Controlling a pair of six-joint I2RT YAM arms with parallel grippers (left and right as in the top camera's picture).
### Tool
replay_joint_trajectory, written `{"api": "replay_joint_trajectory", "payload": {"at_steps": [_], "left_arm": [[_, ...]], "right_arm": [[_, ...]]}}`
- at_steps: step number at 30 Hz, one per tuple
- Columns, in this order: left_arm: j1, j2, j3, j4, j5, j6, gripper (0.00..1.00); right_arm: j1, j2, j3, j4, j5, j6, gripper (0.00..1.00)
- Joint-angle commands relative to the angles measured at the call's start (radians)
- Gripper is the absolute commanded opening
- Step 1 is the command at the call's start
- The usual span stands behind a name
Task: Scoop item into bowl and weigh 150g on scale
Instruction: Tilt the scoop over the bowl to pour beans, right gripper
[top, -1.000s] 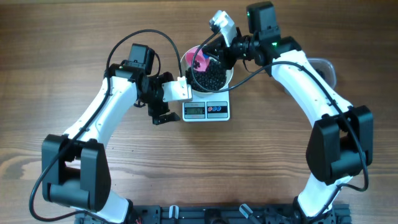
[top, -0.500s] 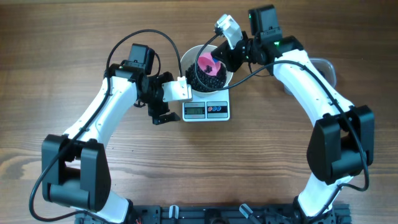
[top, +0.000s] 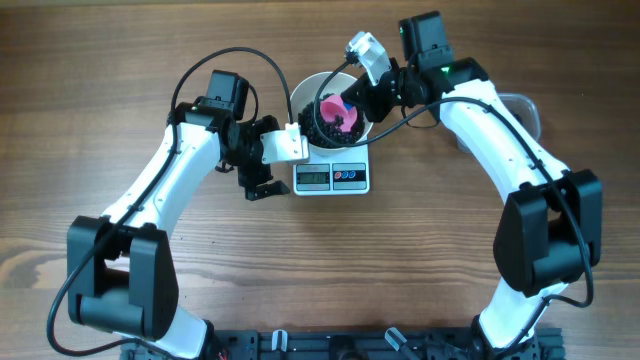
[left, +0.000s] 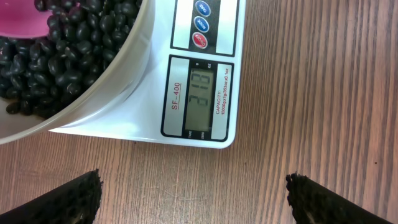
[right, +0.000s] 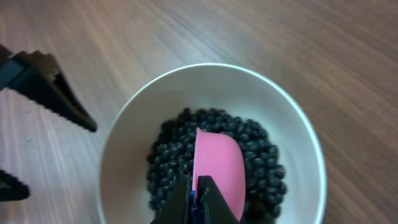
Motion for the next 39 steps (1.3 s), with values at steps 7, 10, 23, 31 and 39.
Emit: {"api": "replay_joint_trajectory", "payload": {"at_steps": [7,10,23,31,39], "left_arm": [[-0.001,-0.007,-0.007,0.0,0.023,-0.009,1.0],[-0.001,-0.007,-0.007,0.0,0.023,-0.009,1.0],[-0.001,-0.007,-0.007,0.0,0.023,-0.009,1.0],[-0.001,-0.007,-0.007,0.0,0.023,-0.009,1.0],[-0.001,-0.007,-0.007,0.0,0.023,-0.009,1.0]], "right_arm": [[0.0,0.011,0.005,-0.009,-0.126,0.003,0.04],[0.0,0.011,0.005,-0.009,-0.157,0.042,0.04],[-0.002,0.011,0.005,0.142,-0.197,0.345,0.04],[-0.023,0.011,0.005,0.183,-0.192,0.341,0.04],[-0.038,0.011,0.001,0.167,-0.089,0.312,0.04]]}}
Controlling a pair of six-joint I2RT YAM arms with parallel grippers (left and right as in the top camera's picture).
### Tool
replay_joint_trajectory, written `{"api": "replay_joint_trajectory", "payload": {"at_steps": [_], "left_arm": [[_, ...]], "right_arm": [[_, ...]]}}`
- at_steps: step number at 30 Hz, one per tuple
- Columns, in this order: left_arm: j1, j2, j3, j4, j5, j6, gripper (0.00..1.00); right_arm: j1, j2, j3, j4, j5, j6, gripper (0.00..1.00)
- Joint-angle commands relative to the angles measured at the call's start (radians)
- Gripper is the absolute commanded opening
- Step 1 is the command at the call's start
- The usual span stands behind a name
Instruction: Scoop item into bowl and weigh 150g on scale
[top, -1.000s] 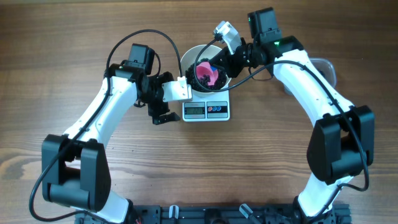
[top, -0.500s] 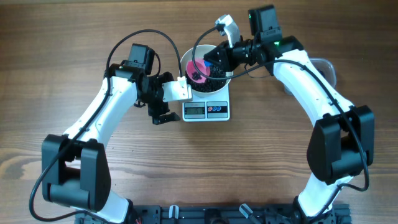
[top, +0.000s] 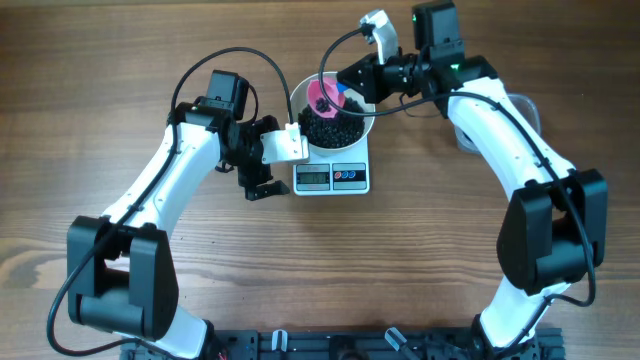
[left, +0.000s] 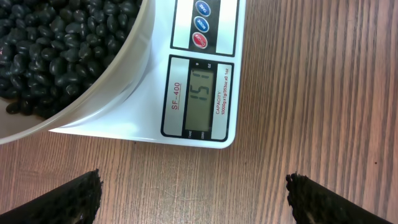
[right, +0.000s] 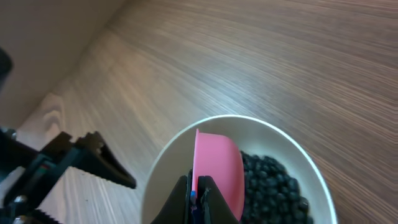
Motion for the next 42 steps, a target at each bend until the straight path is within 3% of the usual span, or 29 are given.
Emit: {"api": "replay_joint_trajectory", "payload": {"at_steps": [1,10,29,34,37,42], "left_arm": [[-0.001,-0.007,-0.007,0.0,0.023,-0.009,1.0],[-0.001,-0.007,-0.007,0.0,0.023,-0.009,1.0],[-0.001,-0.007,-0.007,0.0,0.023,-0.009,1.0],[-0.001,-0.007,-0.007,0.0,0.023,-0.009,1.0],[-0.001,-0.007,-0.007,0.0,0.023,-0.009,1.0],[-0.001,-0.007,-0.007,0.0,0.023,-0.009,1.0]], "right_arm": [[0.0,0.011,-0.008,-0.005,0.04,-0.038,0.04],[0.0,0.011,-0.068,0.002,0.163,-0.228,0.04],[0.069,0.036,-0.076,0.0,0.072,-0.221,0.04],[0.067,0.036,-0.075,0.018,0.067,-0.143,0.04],[0.051,0.036,-0.075,0.082,0.064,-0.009,0.04],[0.01,0.036,-0.075,0.2,-0.078,0.131,0.04]]}}
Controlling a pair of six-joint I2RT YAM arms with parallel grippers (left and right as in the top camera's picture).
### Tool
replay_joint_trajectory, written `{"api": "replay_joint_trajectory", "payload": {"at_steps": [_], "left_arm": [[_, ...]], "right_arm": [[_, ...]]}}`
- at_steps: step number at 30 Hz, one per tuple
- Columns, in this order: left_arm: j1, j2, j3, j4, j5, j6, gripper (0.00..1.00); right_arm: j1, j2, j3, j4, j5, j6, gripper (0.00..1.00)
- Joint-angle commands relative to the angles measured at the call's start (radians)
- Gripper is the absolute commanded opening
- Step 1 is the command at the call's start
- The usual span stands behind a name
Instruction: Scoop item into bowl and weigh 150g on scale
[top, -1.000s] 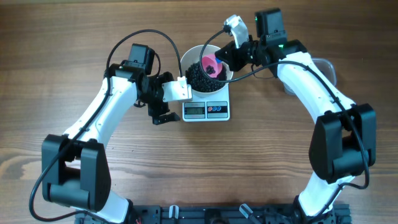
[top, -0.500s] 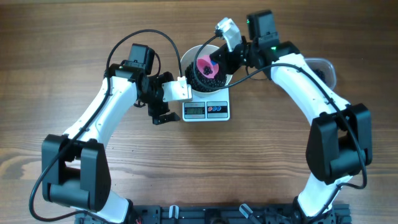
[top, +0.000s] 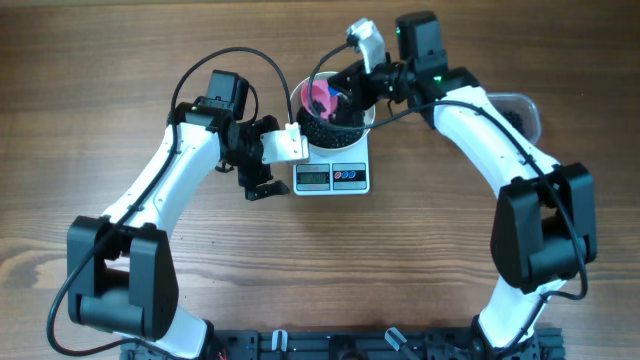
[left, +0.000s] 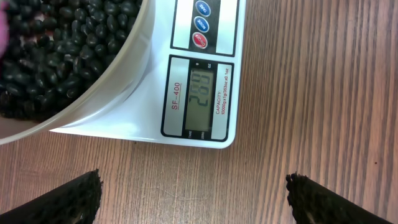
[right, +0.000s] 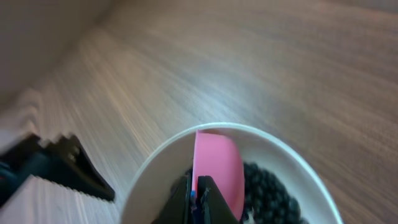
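Observation:
A white bowl (top: 352, 118) of black beans (left: 56, 43) stands on the white scale (top: 332, 177). The scale's display (left: 200, 96) shows a number in the 200s with blurred digits. My right gripper (right: 194, 198) is shut on the handle of a pink scoop (right: 217, 165), which dips into the beans at the bowl's left side (top: 320, 98). No beans show on the scoop's pink face. My left gripper (left: 194, 199) hangs open over bare table just in front of the scale's left corner, holding nothing.
A clear container (top: 520, 105) sits at the back right, partly hidden behind my right arm. The left arm's fingers (top: 258, 186) stand close beside the scale's left edge. Bare wooden table (top: 330, 260) spreads in front of the scale.
The display read 151 and now shows a number in the 200s. The scoop, then held over the bowl's left rim, now sits lower against the beans. The left gripper has not moved.
At first the scoop lay in the middle of the beans and the display read 213. Then it was held up at the bowl's left rim with 151 showing. Now it is down in the beans again and the reading is above 200.

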Motion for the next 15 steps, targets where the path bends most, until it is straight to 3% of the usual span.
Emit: {"api": "replay_joint_trajectory", "payload": {"at_steps": [1,15], "left_arm": [[-0.001,-0.007,-0.007,0.0,0.023,-0.009,1.0],[-0.001,-0.007,-0.007,0.0,0.023,-0.009,1.0]], "right_arm": [[-0.032,0.017,-0.009,0.046,-0.132,0.143,0.04],[-0.059,0.017,-0.009,0.072,-0.156,0.155,0.04]]}}
